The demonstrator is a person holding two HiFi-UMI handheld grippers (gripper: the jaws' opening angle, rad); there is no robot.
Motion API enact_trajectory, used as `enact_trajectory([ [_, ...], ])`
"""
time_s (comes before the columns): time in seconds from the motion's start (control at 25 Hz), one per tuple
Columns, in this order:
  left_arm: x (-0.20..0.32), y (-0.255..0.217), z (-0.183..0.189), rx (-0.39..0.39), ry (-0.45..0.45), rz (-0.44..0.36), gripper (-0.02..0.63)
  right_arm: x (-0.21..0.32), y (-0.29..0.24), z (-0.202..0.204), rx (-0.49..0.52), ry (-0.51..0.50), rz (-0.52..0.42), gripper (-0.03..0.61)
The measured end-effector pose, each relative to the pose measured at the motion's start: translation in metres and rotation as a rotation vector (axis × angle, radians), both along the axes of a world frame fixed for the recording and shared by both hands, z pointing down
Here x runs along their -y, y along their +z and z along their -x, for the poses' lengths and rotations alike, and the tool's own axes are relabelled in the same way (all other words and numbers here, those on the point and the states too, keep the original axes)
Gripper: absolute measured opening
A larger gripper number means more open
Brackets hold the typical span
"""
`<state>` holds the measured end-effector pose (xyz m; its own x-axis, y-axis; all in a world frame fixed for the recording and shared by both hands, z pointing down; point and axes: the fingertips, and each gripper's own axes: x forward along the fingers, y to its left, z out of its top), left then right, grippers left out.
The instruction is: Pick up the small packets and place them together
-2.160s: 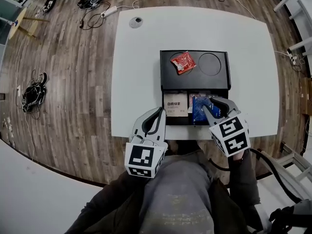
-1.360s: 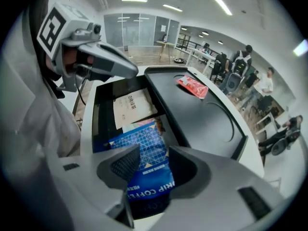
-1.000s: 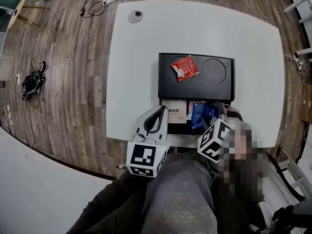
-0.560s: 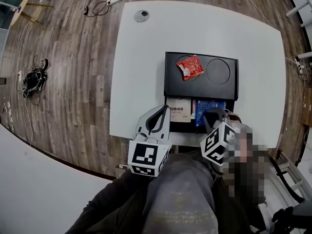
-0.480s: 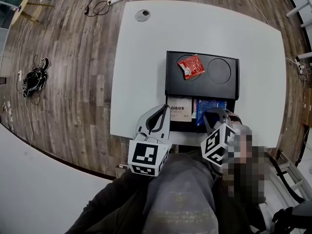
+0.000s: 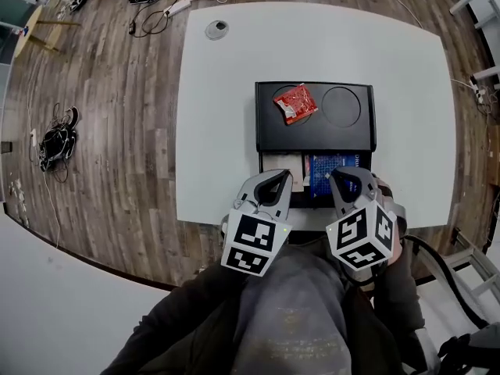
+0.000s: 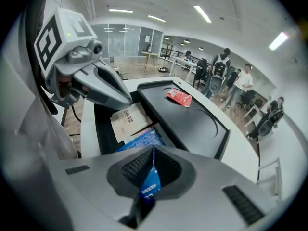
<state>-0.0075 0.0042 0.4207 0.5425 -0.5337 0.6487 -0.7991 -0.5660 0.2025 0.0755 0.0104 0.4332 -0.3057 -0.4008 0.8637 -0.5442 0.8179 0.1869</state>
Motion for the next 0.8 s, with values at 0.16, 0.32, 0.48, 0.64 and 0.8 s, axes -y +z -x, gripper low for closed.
enact_trajectory([
  [0.16,0.0,0.002,-0.012,-0.027,0.065,0.112,-0.008,0.0,-0.007,-0.005,0.026,0.002,-0.018,0.006],
  [0.32,0.007,0.003,-0.009,-0.091,0.008,0.169,-0.008,0.003,-0.006,-0.001,0.062,0.014,-0.02,0.006],
  [0.48,0.007,0.0,-0.008,-0.099,-0.013,0.139,-0.008,0.0,-0.004,0.021,0.144,-0.004,0.041,0.006],
  [0.64,0.005,-0.003,-0.002,-0.142,-0.051,0.144,-0.008,-0.001,0.004,0.031,0.132,-0.006,0.098,0.06],
  [0.8,0.003,-0.003,0.001,-0.158,-0.062,0.138,-0.009,0.005,0.016,0.032,0.09,0.044,0.121,0.188],
])
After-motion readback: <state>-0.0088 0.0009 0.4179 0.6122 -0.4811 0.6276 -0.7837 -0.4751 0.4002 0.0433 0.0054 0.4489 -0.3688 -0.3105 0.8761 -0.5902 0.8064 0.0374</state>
